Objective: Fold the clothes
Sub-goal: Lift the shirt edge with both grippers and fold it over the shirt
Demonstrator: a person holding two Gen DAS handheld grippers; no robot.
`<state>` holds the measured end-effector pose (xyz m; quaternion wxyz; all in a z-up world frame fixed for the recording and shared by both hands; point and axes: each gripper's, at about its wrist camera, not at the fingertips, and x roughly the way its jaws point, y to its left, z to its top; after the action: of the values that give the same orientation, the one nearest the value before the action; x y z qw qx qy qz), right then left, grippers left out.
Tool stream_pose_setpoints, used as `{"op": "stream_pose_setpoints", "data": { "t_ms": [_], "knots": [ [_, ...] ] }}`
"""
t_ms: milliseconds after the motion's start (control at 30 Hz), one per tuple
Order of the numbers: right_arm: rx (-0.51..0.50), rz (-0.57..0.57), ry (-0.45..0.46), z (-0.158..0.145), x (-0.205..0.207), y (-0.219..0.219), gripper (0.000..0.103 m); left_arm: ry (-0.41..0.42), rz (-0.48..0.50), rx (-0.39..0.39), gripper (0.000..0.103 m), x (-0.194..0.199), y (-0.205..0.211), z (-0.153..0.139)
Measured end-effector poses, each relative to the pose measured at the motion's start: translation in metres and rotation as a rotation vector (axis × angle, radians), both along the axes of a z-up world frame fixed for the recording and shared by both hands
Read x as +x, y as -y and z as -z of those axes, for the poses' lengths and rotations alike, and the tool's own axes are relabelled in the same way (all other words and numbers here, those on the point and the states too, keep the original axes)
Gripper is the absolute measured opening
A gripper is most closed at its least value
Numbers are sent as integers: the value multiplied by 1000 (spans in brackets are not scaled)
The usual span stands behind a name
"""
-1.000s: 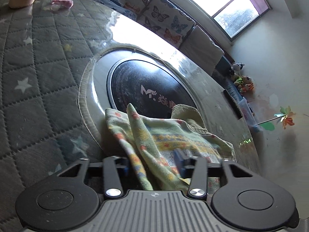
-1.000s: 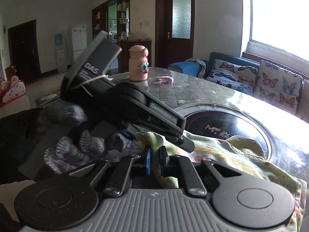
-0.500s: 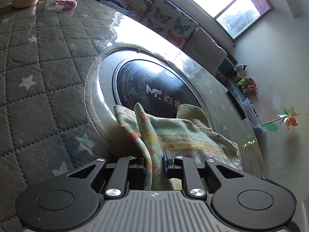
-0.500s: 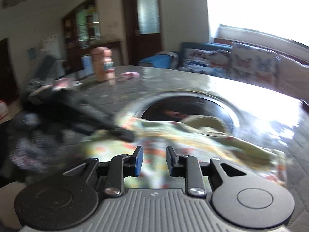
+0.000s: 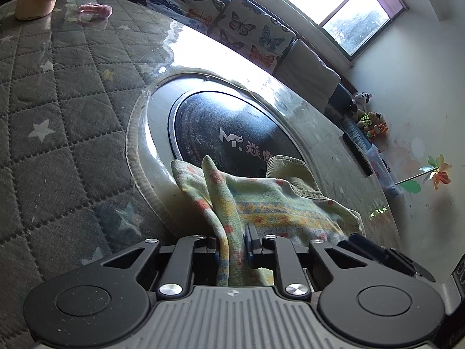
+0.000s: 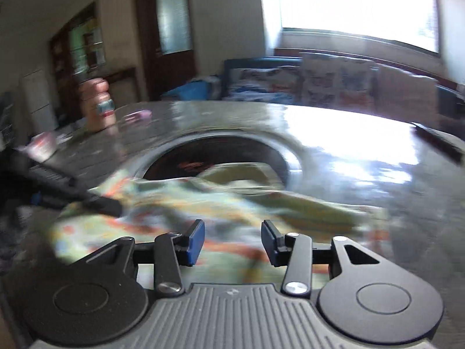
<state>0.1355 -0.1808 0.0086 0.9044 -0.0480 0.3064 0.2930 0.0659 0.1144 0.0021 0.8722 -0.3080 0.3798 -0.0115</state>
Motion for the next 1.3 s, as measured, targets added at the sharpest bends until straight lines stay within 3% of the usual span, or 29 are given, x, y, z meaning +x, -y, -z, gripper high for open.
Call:
{"op": "stream_pose_setpoints", "data": {
  "t_ms": [133, 233, 433, 533, 600, 667, 967, 1300],
  "knots": [
    [-17, 152, 3, 6, 22, 28, 52, 0, 4, 29, 18, 1, 3, -2],
    [-17, 238, -3, 12, 36, 48, 62, -1, 5, 49, 18, 2, 4, -3],
    [20, 275, -44, 25, 50, 61, 60, -5, 8, 91, 17, 6, 7, -5],
    [47, 243, -49, 25, 48, 57, 42, -4, 13, 119, 16, 9, 10, -8],
    [49, 248, -49, 24, 47, 55, 16, 2, 20, 143, 15, 11, 14, -12],
    [68, 260, -50, 23, 45, 59, 10, 13, 29, 157, 12, 13, 17, -18],
    [101, 369, 29, -4, 34, 112, 8, 121, 151, 231, 9, 44, 62, -62],
    [77, 537, 139, -40, 31, 189, 7, 185, 333, 244, 8, 108, 164, -79]
  ]
}}
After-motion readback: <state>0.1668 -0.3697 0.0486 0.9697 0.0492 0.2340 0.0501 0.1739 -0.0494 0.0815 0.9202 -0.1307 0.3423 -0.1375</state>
